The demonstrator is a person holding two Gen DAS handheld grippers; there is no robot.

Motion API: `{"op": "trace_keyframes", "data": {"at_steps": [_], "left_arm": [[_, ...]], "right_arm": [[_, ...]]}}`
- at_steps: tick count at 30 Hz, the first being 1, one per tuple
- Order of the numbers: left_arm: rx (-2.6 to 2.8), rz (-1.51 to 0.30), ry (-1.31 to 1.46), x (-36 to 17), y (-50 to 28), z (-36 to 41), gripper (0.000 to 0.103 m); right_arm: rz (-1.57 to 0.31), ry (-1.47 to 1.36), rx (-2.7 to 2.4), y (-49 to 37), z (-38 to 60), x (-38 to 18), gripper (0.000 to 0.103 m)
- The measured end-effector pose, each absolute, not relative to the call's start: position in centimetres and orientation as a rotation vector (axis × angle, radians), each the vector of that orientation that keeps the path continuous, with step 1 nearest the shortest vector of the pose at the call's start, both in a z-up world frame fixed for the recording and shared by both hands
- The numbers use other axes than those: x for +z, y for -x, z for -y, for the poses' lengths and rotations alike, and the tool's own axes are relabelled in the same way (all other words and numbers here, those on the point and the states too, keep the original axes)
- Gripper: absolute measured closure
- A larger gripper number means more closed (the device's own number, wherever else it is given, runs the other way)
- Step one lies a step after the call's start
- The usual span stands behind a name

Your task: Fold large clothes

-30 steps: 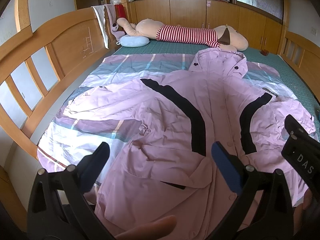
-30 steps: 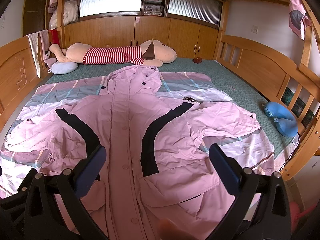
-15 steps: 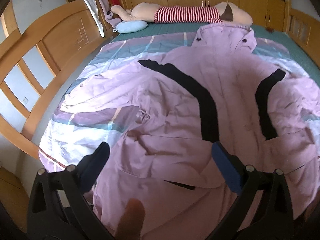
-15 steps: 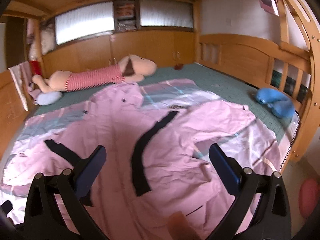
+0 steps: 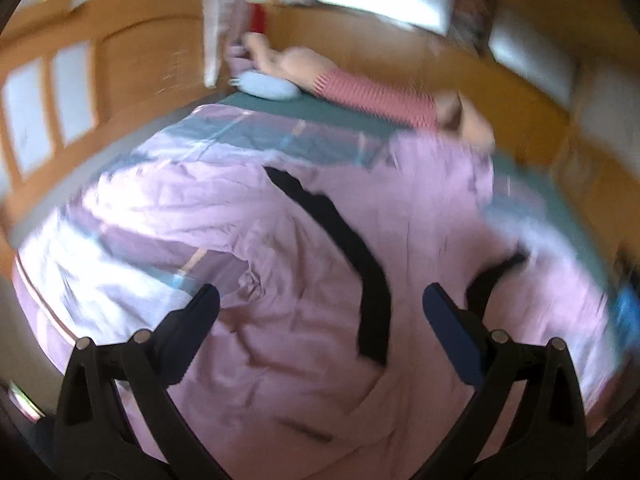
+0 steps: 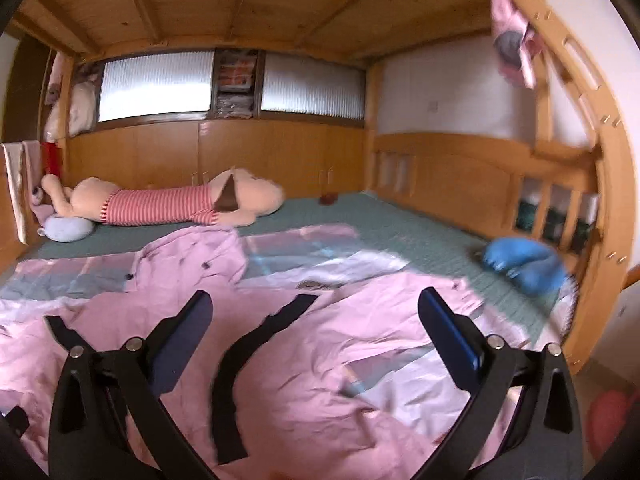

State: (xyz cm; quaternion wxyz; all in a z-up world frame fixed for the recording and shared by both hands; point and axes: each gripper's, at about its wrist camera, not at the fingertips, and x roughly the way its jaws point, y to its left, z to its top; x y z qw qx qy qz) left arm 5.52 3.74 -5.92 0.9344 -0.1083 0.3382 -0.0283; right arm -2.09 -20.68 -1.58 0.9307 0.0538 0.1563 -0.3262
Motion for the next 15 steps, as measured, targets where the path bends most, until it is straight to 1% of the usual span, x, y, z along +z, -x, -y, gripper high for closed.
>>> {"op": "trace_keyframes", "data": {"at_steps": [2,4,5,7,8,9,11,12,14,15], "left_arm": [[-0.042,-0.672,0.263,-5.9,-6.0,-4.3,0.002],[-0.021,-0.646,0.202,-5.8,-6.6,-3.8,0.002],[-0.02,-0.65,0.116,-6.0,-7.2,-2.7,0.002],[-0.043,-0.668,-0.069,-6.6,-8.0,-0.4,0.002],[-0.045,-0.675,-0.158,-7.2,-8.2,0.9,0.002],[-0.051,-0.682,-0.187,-7.5,-8.4,1.4,0.002],[-0.099,-0.729,-0.177,-8.3,-8.9,2.2,0.002],[-0.14,-0.765,-0.162,-8.8,-9.3,2.8,0.002],[-0.179,-0.809,-0.157,-9.4,-9.9,4.1,0.002],[-0.201,-0.834,-0.154,-9.9,-10.4,4.9,0.003]], "right_arm": [[-0.342,-0.206,-0.681,1.5,22.0,-2.1,0.001],[-0.311,-0.297,-0.698,1.6,23.1,-2.8,0.001],[-0.281,-0.358,-0.684,1.7,23.9,-3.3,0.001],[-0.29,-0.397,-0.687,1.2,24.7,-4.2,0.001],[-0.342,-0.381,-0.688,0.3,25.4,-4.6,0.001],[-0.405,-0.337,-0.698,-0.6,25.8,-5.1,0.001],[-0.535,-0.211,-0.756,-2.6,26.8,-6.2,0.001],[-0.568,-0.179,-0.787,-3.2,28.3,-6.9,0.001],[-0.635,-0.194,-0.823,-3.8,31.8,-7.5,0.001],[-0.668,-0.269,-0.831,-3.6,35.0,-7.7,0.001]]}}
